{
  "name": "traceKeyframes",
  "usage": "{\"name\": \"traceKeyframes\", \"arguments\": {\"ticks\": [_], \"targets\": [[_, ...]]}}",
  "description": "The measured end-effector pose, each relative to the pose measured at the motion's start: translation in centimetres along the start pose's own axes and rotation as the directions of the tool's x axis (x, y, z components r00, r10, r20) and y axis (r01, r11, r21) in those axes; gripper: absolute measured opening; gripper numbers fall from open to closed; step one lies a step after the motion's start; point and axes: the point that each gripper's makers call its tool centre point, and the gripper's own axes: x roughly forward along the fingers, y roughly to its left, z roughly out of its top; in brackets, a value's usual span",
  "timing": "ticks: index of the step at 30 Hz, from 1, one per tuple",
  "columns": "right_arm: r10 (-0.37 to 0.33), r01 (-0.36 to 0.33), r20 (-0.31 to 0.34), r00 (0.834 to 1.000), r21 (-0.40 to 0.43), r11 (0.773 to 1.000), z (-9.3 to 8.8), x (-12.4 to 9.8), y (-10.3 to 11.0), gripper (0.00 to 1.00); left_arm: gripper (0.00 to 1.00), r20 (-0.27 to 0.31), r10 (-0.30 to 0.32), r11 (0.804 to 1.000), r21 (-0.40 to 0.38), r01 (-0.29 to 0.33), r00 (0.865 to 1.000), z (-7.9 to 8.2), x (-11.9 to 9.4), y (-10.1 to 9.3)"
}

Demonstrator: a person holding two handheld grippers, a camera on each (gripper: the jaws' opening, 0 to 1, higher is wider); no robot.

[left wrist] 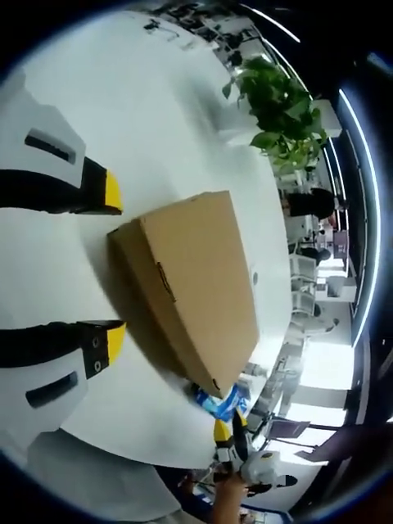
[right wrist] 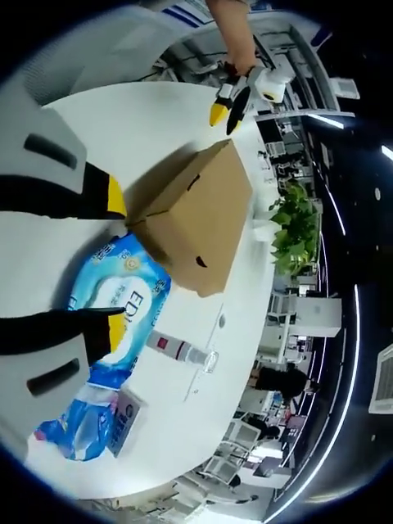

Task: Operate the shoe box by opening the lid, removing the specified soft item, and placing it in the target area until the item is outside and the box remains undamaged.

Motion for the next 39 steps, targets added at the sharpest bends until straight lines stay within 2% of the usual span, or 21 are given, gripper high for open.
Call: {"name": "traceKeyframes", "arguments": {"ticks": [10, 15, 26, 32, 39], "targets": [[-0.074, 0.074, -0.003, 0.997, 0.002, 0.997, -2.2, -3.9, -1.7, 0.55, 0.60, 0.062, -0.002, 1.000, -0.005, 0.002, 0.998, 0.3, -2.2, -2.8], [-0.096, 0.096, -0.001, 0.995, -0.006, 0.995, -3.1, -5.8, -1.8, 0.62, 0.63, 0.108, -0.007, 1.000, 0.000, 0.007, 0.994, 0.8, -3.1, -4.6], [-0.125, 0.124, 0.023, 0.992, 0.040, 0.992, -4.5, -9.2, -1.3, 0.72, 0.72, 0.200, 0.007, 0.999, 0.030, -0.013, 0.980, 2.2, -5.5, -6.9], [-0.128, 0.126, 0.041, 0.991, 0.052, 0.991, -4.9, -10.8, -0.4, 0.79, 0.79, 0.222, -0.008, 1.000, 0.029, 0.001, 0.975, 1.8, -6.8, -8.8], [-0.124, 0.121, 0.044, 0.991, 0.069, 0.990, -5.1, -12.1, 0.3, 0.88, 0.87, 0.211, -0.013, 0.999, 0.034, 0.006, 0.977, 0.7, -7.9, -10.4]]}}
